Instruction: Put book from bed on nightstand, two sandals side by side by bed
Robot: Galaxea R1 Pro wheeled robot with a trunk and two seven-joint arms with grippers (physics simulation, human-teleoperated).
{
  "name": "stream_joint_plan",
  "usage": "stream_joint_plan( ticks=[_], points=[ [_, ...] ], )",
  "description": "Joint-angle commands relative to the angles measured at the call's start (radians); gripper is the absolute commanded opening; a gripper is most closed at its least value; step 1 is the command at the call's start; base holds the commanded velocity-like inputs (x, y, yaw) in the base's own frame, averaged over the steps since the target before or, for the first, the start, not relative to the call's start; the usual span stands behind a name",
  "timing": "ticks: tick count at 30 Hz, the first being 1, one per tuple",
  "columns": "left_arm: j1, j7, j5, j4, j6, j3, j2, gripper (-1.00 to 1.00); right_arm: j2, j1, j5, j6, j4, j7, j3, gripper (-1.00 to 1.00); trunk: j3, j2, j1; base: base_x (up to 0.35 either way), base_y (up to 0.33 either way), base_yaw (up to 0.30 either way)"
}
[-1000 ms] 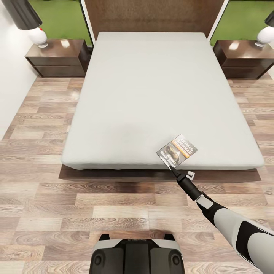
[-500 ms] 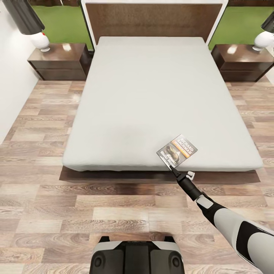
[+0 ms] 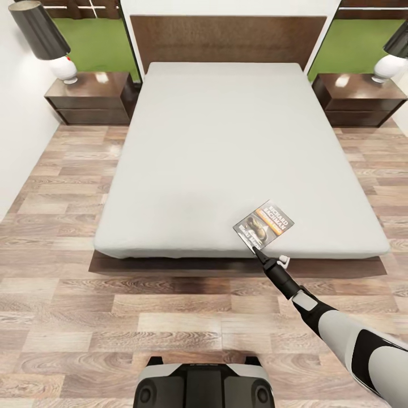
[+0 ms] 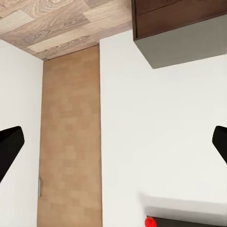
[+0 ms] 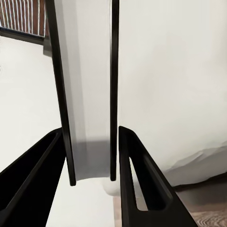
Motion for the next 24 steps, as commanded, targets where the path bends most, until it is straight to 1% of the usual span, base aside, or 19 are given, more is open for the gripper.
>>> stream_joint_plan(
  ticks=[1,7,9,11,12,14,16,18,21,24],
  points=[
    [0.001,0.003,0.010,-0.001,0.004,-0.008,0.000,1.00,-0.001,0.000,0.009,-0.002,0.001,0.000,-0.009,-1.00,0.001,-0.001,0.001,0.000,0.000,0.000],
    [0.000,0.002,0.013,0.000,0.006,-0.006,0.009,1.00,-0.003,0.001,0.009,-0.002,0.000,0.000,-0.008,-1.00,0.010,-0.001,0.001,0.000,0.000,0.000],
    [0.000,0.002,0.020,0.000,0.007,-0.006,0.014,1.00,-0.003,0.001,0.009,-0.002,0.000,0.000,-0.008,-1.00,0.014,-0.001,0.001,0.000,0.000,0.000],
    [0.000,0.001,0.041,0.000,0.008,-0.005,0.030,1.00,-0.003,0.002,0.009,-0.002,0.000,-0.001,-0.007,-1.00,0.017,-0.001,0.001,0.000,0.000,0.000],
    [0.000,0.001,0.058,0.000,0.008,-0.005,0.045,1.00,-0.003,0.002,0.009,-0.002,0.001,0.000,-0.007,-1.00,0.018,-0.001,0.001,0.000,0.000,0.000],
    [-0.002,0.002,0.104,-0.001,0.007,-0.005,0.082,1.00,-0.003,0.002,0.008,-0.002,0.001,0.000,-0.007,-1.00,0.022,-0.001,0.001,0.000,0.000,0.000],
    [-0.003,0.003,0.162,-0.001,0.006,-0.005,0.121,1.00,-0.003,0.002,0.009,-0.002,0.001,0.000,-0.007,-1.00,0.025,-0.001,0.001,0.000,0.000,0.000],
    [-0.006,0.003,0.231,-0.002,0.005,-0.005,0.162,1.00,-0.003,0.002,0.009,-0.002,0.001,0.000,-0.007,-1.00,0.028,-0.001,0.001,0.000,0.000,0.000],
    [-0.011,0.003,0.341,-0.003,0.003,-0.005,0.232,1.00,-0.003,0.002,0.009,-0.002,0.001,0.000,-0.006,-1.00,0.033,-0.001,0.001,0.000,0.000,0.000],
    [-0.019,0.003,0.436,-0.007,-0.004,-0.005,0.299,1.00,-0.004,0.002,0.008,-0.002,0.001,0.000,-0.006,-1.00,0.038,-0.001,0.001,0.000,0.000,0.000]
  ],
)
